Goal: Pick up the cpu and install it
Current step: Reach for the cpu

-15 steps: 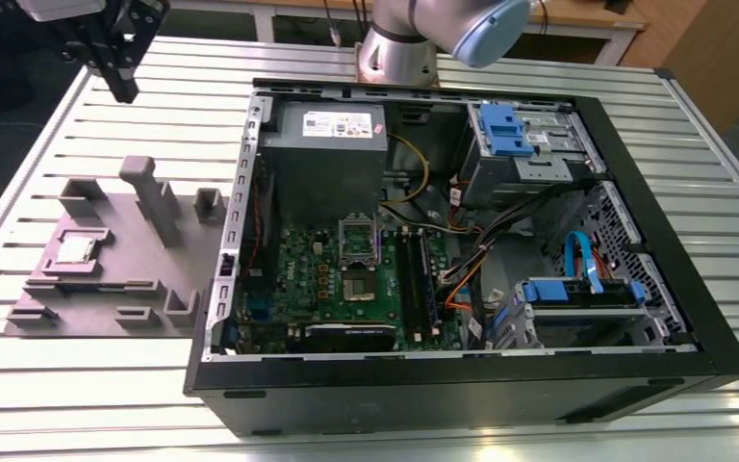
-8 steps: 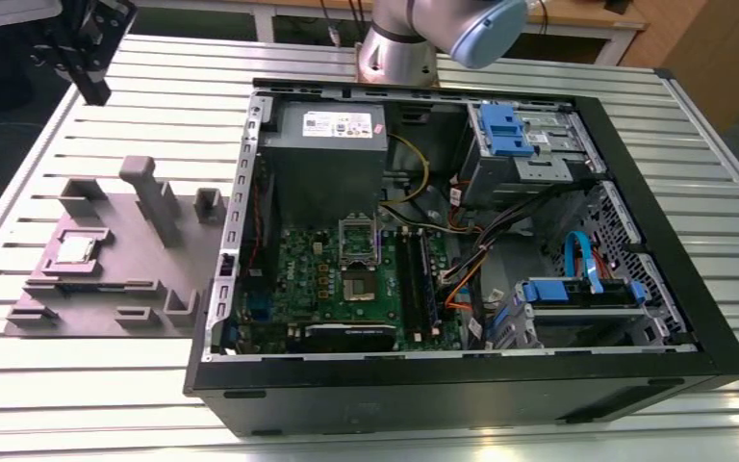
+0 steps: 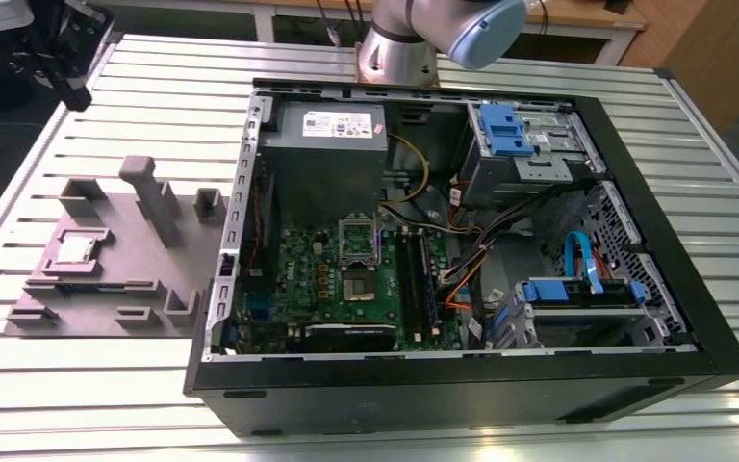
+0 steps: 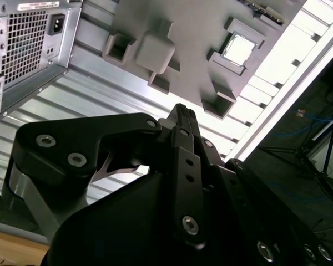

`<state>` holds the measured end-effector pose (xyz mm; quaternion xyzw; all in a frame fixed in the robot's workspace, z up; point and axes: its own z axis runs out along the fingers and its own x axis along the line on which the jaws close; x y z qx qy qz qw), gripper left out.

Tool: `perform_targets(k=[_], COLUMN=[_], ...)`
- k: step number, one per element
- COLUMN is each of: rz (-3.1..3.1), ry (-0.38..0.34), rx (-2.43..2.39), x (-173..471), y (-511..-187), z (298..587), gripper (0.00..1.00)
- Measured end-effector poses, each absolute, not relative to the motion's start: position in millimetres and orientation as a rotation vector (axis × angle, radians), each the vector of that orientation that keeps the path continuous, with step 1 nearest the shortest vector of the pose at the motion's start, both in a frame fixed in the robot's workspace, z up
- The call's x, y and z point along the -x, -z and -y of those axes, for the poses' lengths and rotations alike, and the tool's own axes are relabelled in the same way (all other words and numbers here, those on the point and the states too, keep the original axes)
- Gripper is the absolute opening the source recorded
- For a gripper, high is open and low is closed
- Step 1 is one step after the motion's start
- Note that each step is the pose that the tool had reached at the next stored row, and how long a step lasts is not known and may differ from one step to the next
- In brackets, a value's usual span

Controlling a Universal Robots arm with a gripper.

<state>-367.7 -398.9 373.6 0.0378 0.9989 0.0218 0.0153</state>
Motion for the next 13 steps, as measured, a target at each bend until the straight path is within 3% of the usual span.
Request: perform_targets(k=[13], rz=[-3.108], ry=[-0.064], rx=[-0.112], x=[396.6], y=[-352.1], z=[398.9], gripper=[0.11])
